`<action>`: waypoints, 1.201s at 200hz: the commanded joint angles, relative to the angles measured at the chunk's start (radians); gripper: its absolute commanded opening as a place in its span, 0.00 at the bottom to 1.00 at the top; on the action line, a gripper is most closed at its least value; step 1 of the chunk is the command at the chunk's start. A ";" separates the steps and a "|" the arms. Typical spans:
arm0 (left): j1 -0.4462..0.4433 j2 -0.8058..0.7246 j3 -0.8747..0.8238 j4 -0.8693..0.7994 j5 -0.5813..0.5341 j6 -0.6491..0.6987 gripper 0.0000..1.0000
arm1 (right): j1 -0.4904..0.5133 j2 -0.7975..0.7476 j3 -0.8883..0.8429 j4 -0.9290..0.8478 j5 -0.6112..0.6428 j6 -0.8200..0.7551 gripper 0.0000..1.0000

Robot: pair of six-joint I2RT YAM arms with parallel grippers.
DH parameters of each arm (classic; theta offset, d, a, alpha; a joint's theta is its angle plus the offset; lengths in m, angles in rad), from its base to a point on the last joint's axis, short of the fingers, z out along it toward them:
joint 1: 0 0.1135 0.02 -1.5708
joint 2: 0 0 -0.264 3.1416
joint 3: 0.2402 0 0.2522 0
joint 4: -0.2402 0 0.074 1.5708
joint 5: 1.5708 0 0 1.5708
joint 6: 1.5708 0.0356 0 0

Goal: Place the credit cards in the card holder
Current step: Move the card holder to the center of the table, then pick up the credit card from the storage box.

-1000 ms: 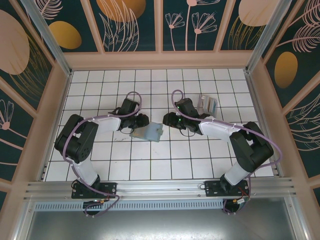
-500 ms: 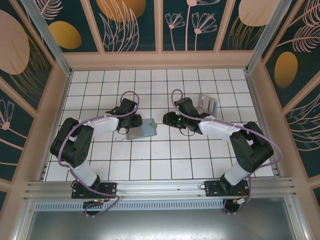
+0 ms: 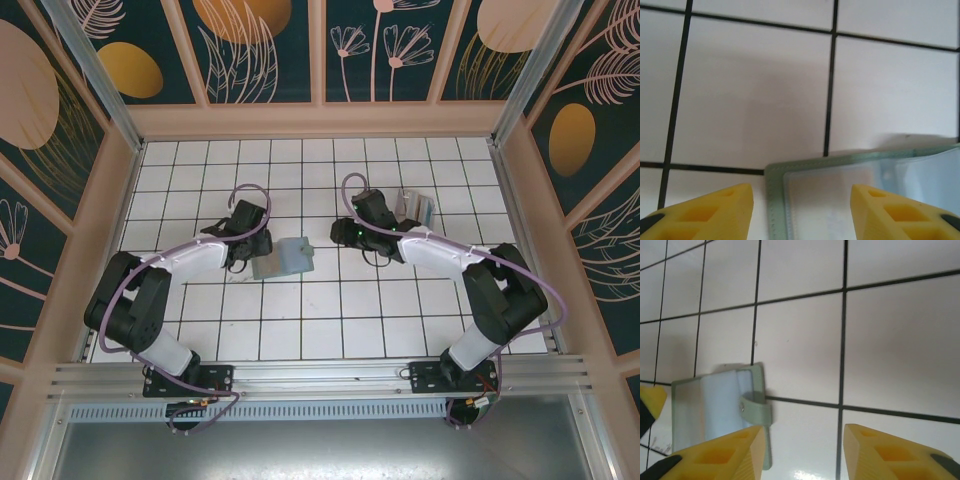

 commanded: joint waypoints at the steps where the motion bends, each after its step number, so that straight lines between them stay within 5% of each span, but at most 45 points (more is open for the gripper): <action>1: 0.000 0.012 -0.035 -0.042 -0.052 0.015 0.54 | -0.044 -0.043 0.059 -0.068 0.078 -0.042 0.49; 110: 0.000 -0.031 -0.015 -0.118 -0.166 0.011 0.63 | -0.323 0.028 0.310 -0.393 0.294 -0.155 0.71; 154: 0.000 -0.178 0.004 -0.079 -0.096 -0.017 0.76 | -0.332 0.162 0.402 -0.513 0.407 -0.192 0.71; 171: 0.000 -0.233 -0.003 -0.072 -0.129 -0.037 0.98 | -0.331 0.186 0.418 -0.517 0.427 -0.191 0.71; 240: 0.000 -0.336 -0.050 -0.036 -0.139 -0.045 0.99 | -0.332 0.218 0.425 -0.529 0.538 -0.172 0.70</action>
